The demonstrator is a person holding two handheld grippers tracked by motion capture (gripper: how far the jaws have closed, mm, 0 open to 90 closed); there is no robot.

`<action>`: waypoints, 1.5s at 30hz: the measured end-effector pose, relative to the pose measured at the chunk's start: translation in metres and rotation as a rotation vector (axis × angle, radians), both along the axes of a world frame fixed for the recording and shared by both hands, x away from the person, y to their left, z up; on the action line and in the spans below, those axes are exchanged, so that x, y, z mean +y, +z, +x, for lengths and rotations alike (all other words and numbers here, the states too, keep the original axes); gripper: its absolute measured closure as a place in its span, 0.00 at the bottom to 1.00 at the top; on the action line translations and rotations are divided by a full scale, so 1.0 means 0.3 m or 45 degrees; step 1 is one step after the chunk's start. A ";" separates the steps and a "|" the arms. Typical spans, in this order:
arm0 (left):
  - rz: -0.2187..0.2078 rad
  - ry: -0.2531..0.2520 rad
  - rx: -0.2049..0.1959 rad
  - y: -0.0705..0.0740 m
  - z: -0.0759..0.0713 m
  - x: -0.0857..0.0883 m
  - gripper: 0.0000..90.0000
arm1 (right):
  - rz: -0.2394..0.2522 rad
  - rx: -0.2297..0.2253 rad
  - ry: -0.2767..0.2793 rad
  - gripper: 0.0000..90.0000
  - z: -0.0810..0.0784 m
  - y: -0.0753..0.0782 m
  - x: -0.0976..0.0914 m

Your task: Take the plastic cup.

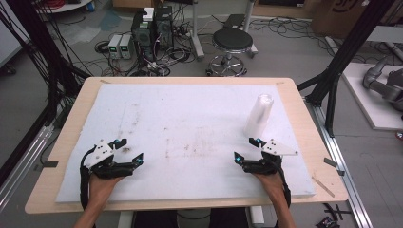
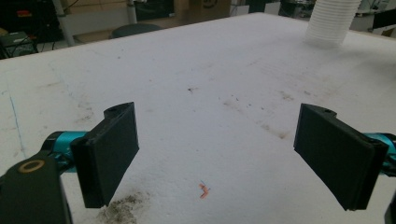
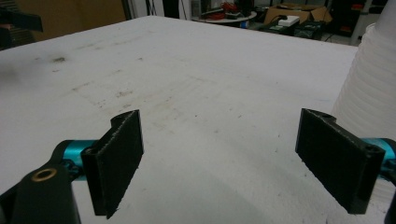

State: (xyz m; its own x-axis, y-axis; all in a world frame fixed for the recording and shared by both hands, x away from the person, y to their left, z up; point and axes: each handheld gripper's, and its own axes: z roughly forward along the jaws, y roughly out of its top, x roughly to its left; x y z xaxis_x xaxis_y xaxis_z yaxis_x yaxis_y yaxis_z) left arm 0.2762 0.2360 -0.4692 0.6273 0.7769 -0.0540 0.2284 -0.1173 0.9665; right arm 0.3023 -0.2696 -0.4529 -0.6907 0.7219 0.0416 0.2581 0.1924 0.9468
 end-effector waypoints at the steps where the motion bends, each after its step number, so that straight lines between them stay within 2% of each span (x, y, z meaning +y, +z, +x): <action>1: 0.000 0.000 0.000 0.000 0.000 0.000 0.15 | -0.001 0.009 -0.002 0.17 -0.001 0.001 -0.002; 4: -0.029 0.004 0.015 -0.001 0.002 0.006 0.15 | -0.004 0.002 -0.001 0.17 -0.005 0.015 -0.013; 12: -0.021 -0.005 0.011 -0.001 0.002 0.004 0.15 | 0.021 -0.026 -0.032 0.17 -0.022 0.116 -0.066; 18: -0.027 0.004 0.015 -0.001 0.002 0.006 0.15 | -0.030 -0.050 -0.033 0.17 -0.023 0.237 -0.098; 19: -0.027 0.004 0.015 -0.001 0.002 0.006 0.15 | -0.030 -0.050 -0.033 0.17 -0.023 0.237 -0.098; 20: -0.021 0.005 0.008 -0.001 0.001 0.005 0.15 | -0.054 -0.048 -0.045 0.17 -0.020 0.290 -0.109; 23: -0.020 0.001 0.011 -0.001 0.003 0.004 0.15 | -0.085 -0.049 -0.057 0.17 -0.008 0.353 -0.123; 29: -0.035 0.004 0.038 -0.001 0.009 0.007 0.15 | -0.125 -0.039 -0.062 0.17 0.029 0.480 -0.144; 33: -0.050 0.002 0.049 -0.001 0.012 0.012 0.15 | -0.173 -0.019 -0.043 0.16 0.074 0.545 -0.147; 37: -0.049 0.002 0.049 -0.001 0.012 0.011 0.15 | -0.208 0.018 -0.048 0.16 0.123 0.581 -0.144; 45: -0.043 0.008 0.049 -0.001 0.012 0.009 0.15 | -0.282 0.090 -0.041 0.16 0.215 0.619 -0.125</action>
